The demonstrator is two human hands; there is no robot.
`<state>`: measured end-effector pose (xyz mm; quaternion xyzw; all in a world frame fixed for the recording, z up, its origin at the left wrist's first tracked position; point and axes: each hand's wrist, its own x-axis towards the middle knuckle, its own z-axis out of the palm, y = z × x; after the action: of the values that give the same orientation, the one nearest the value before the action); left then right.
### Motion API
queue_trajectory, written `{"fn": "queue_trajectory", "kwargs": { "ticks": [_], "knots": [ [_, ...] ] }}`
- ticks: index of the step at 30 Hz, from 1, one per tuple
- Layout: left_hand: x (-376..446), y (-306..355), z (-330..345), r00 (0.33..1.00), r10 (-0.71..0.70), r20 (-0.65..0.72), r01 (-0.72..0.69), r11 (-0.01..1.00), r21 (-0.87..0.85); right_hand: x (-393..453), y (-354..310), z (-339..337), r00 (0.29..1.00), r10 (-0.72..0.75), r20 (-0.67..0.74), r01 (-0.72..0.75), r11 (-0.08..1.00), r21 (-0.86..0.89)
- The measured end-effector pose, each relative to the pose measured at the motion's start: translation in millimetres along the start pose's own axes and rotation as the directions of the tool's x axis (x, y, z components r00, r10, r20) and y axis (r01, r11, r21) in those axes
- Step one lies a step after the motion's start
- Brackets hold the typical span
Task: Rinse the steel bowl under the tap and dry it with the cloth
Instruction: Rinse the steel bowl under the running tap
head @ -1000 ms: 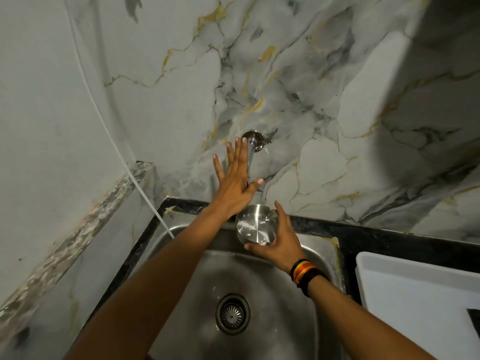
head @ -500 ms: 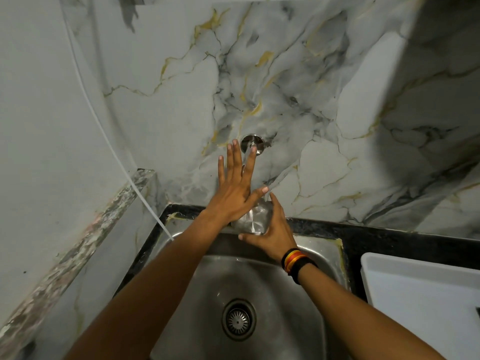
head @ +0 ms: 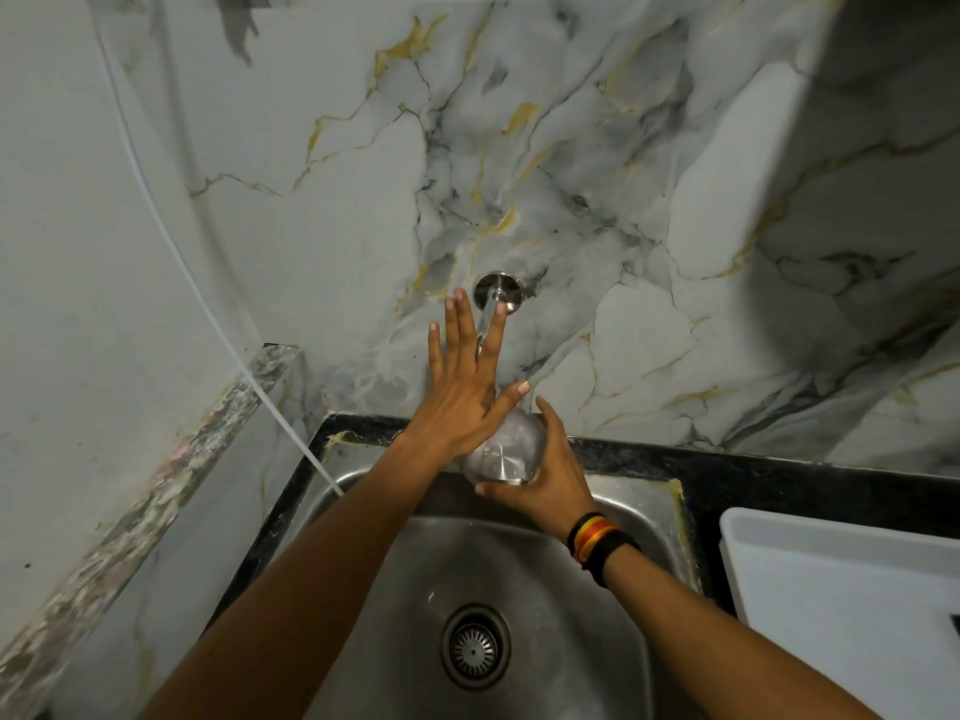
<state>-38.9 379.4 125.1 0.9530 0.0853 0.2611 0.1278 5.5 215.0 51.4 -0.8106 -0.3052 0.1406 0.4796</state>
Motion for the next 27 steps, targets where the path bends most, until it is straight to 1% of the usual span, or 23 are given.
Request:
{"fn": "queue_trajectory", "kwargs": {
  "ticks": [3, 6, 9, 12, 15, 18, 21, 24, 27],
  "knots": [
    [0, -1, -1, 1.0, 0.0, 0.011, -0.001, 1.0, 0.016, -5, 11, -7, 0.999, 0.004, -0.052, -0.003, 1.0, 0.027],
    [-2, 1, -1, 1.0, -0.015, 0.011, 0.015, 1.0, -0.002, 3, 7, -15, 0.996, 0.011, -0.083, -0.01, 1.0, 0.009],
    [-2, 2, 0, 1.0, -0.022, 0.02, 0.022, 1.0, 0.002, 8, -3, -9, 1.0, -0.014, -0.027, 0.014, 1.0, -0.014],
    [-1, 3, 0, 0.999, -0.028, 0.029, 0.028, 1.0, 0.002, 0, 1, 0, 1.0, -0.003, 0.026, 0.003, 1.0, -0.001],
    [-1, 1, 1, 1.0, -0.025, 0.019, 0.025, 1.0, 0.005, -9, 13, -4, 1.0, -0.004, -0.002, 0.004, 1.0, 0.018],
    [-2, 1, 3, 0.999, -0.032, -0.003, 0.032, 0.999, -0.013, -6, 11, -8, 1.0, -0.014, -0.017, 0.014, 1.0, 0.013],
    [-2, 1, 5, 1.0, -0.032, 0.0, 0.032, 0.999, 0.006, -6, 1, 2, 1.0, -0.019, 0.019, 0.018, 1.0, 0.014],
    [-1, 2, 4, 0.999, -0.034, -0.004, 0.034, 0.999, 0.028, -14, 7, 7, 0.998, -0.041, 0.057, 0.039, 0.999, 0.029],
    [-2, 1, 6, 0.999, -0.041, -0.022, 0.042, 0.998, 0.038, -18, 15, -2, 0.999, -0.047, 0.013, 0.046, 0.998, 0.039]
  ]
}}
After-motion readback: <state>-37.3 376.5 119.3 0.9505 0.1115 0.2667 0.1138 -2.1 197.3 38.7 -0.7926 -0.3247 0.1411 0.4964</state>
